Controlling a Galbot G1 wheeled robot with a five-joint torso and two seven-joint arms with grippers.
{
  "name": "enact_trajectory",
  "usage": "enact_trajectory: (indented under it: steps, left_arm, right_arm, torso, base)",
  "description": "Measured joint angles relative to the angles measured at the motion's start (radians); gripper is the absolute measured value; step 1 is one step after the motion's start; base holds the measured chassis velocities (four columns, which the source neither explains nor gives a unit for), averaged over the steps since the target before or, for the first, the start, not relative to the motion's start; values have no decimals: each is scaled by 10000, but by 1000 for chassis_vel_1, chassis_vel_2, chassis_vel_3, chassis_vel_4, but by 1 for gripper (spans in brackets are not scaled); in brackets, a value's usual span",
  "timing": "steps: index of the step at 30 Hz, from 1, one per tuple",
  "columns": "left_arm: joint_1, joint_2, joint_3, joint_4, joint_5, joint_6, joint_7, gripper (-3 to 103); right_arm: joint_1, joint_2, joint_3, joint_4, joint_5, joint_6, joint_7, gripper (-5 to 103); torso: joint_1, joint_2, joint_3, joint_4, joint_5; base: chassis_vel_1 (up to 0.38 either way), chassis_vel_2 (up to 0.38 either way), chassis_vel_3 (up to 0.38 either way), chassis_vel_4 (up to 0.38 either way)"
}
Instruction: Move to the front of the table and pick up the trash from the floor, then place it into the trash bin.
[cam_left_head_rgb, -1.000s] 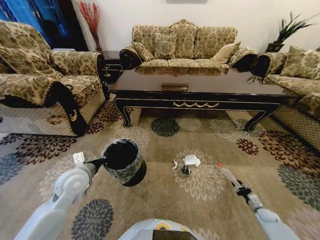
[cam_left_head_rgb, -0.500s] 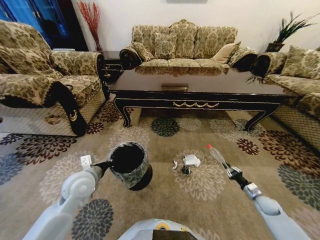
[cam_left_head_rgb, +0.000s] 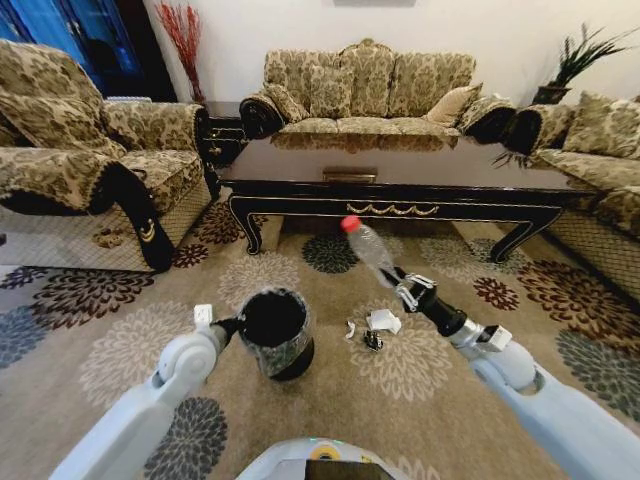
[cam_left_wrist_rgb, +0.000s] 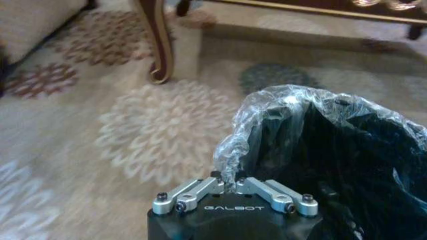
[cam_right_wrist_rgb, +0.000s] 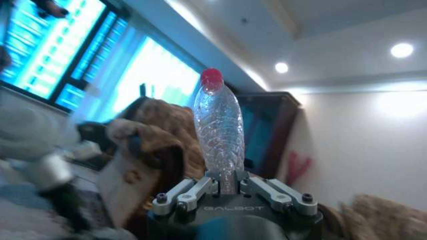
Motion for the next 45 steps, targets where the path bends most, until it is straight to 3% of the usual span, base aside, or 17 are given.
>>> enact_trajectory:
  steps: [6, 8, 12, 17, 27, 29, 32, 33, 37, 38, 39, 45]
  left_arm:
    - [-1255, 72, 1439, 352, 17, -264, 370, 4]
    - [-2228, 29, 2480, 780, 87, -644, 493, 4]
    - [-3324, -226, 3364, 1280, 3, -827, 478, 4]
    - [-5194, -1055, 4823, 1954, -858, -842, 85, 4]
    - [-5617, -1657, 5313, 2227, -1020, -775, 16, 4]
    - [-5622, -1659, 5305, 2225, -1023, -766, 5, 4]
    - [-5622, -1618, 5279, 2192, -1028, -753, -13, 4]
    - [-5618, -1578, 5253, 2147, -1033, -741, -39, 4]
    - [-5560, -1464, 5152, 2011, -1089, -692, -128, 4]
    - [-5498, -1417, 5063, 1956, -1124, -662, -194, 4]
    - [-5498, -1417, 5063, 1956, -1124, -662, -194, 4]
    - [-4756, -1098, 4132, 1710, -1059, -615, -276, 4]
  right_arm:
    - [527, -80, -828, -226, -112, 186, 2, 13]
    - [1109, 31, -1486, -565, -135, 323, 123, 13]
    - [1599, 188, -1999, -945, -149, 364, 200, 13]
    - [2107, 795, -2650, -2183, -335, 556, 222, 13]
    - [2227, 1310, -2962, -3199, -645, 800, 326, 10]
    - [2177, 1259, -2903, -3292, -703, 871, 347, 21]
    - [2136, 1203, -2806, -3308, -712, 906, 277, 26]
    - [2104, 1183, -2725, -3308, -698, 919, 152, 37]
    - [1989, 1188, -2492, -3276, -554, 933, -244, 42]
    - [1884, 1200, -2324, -3232, -455, 934, -461, 53]
    - [1884, 1200, -2324, -3232, -455, 934, -461, 53]
    - [1120, 1116, -1338, -2590, -106, 959, -748, 80]
  torso:
    - [0, 0, 0, -1, 1]
    - [0, 0, 1, 1, -1]
    - [0, -1, 1, 6, 3]
    - [1, -1, 1, -4, 3]
    - [1, -1, 0, 2, -1]
    - [1, -1, 0, 2, 0]
    - [0, -1, 0, 1, -2]
    - [0, -1, -1, 2, -1]
    - [0, -1, -1, 1, -1]
    - [0, -1, -1, 1, -1]
    - [0, -1, -1, 1, -1]
    - [0, -1, -1, 0, -3]
  base:
    - [0, 0, 0, 0]
    - [0, 0, 0, 0]
    - [0, 0, 0, 0]
    - [0, 0, 0, 0]
    - [0, 0, 0, 0]
    - [0, 0, 0, 0]
    - [0, 0, 0, 0]
    - [0, 0, 0, 0]
    - [0, 0, 0, 0]
    - [0, 0, 0, 0]
    - [0, 0, 0, 0]
    - [0, 0, 0, 0]
